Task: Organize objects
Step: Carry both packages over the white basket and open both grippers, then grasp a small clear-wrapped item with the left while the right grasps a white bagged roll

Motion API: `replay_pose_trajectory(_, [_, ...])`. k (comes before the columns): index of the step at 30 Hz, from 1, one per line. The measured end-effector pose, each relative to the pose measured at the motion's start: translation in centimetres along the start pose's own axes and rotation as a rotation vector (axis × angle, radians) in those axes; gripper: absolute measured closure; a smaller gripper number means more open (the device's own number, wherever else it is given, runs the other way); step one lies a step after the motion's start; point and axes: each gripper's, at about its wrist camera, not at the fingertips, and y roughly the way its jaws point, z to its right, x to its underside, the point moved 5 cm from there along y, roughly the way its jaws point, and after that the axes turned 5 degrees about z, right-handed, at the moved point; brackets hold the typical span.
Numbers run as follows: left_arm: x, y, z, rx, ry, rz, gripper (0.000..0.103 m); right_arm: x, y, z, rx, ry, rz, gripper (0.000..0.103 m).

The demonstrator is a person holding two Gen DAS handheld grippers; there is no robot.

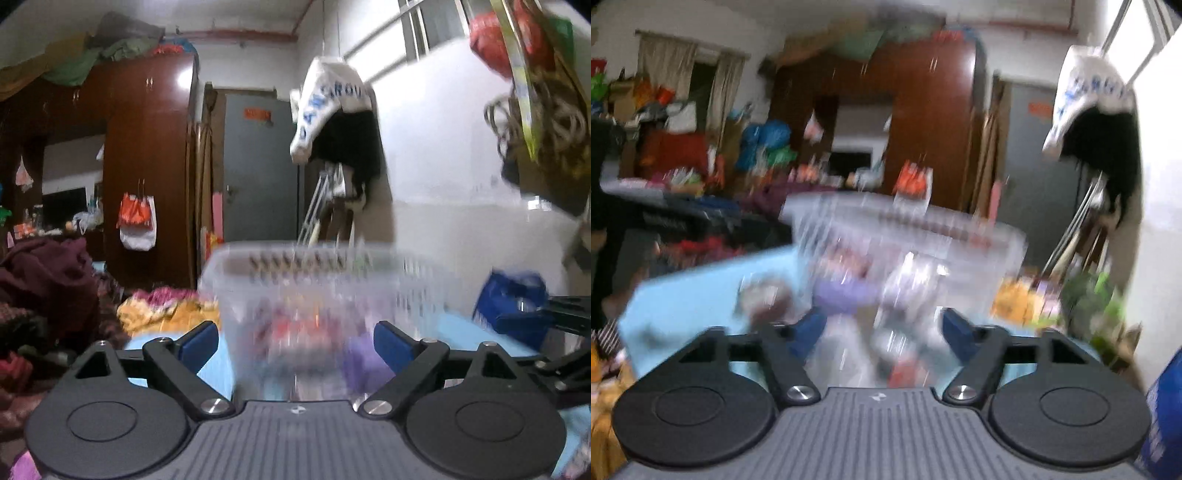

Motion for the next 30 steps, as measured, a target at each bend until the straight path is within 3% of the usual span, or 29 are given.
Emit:
replay_pose_trajectory(3, [1.5, 0.1, 0.1, -0.007, 0.009, -0.033, 0.011, 1.7, 0.9, 0.1, -0.046, 0.044, -0.045, 0.053])
replay_pose_trajectory(13, [3.6, 4.0, 1.0, -0.032, 0.04, -0.166, 0.03, 1.8, 2.3, -0.5, -0.103, 0.058, -0.079, 0.053])
replay_pose_trajectory(15, [3.9, 4.3, 1.3, -0.038, 0.051, -0.189, 0.038, 2.3, 2.2, -0.8, -0.106, 0.059, -0.076, 0.053])
replay_pose_trajectory(19, [3.9, 4.5, 1.8, -0.078, 0.097, -0.196, 0.046, 2.7, 2.3, -1.2, -0.118, 0.061, -0.084, 0.053])
replay_pose_trajectory(24, [3.8, 4.2, 2.5, -0.092, 0.154, -0.187, 0.074, 2.8, 2.2, -1.8, -0.093, 0.02, -0.079, 0.055])
replay_pose_trajectory(30, [3.5, 2.9, 1.0, -0.022, 0.034, -0.115, 0.074, 2.8, 1.2, -0.9, -0.086, 0.074, -0.008, 0.056])
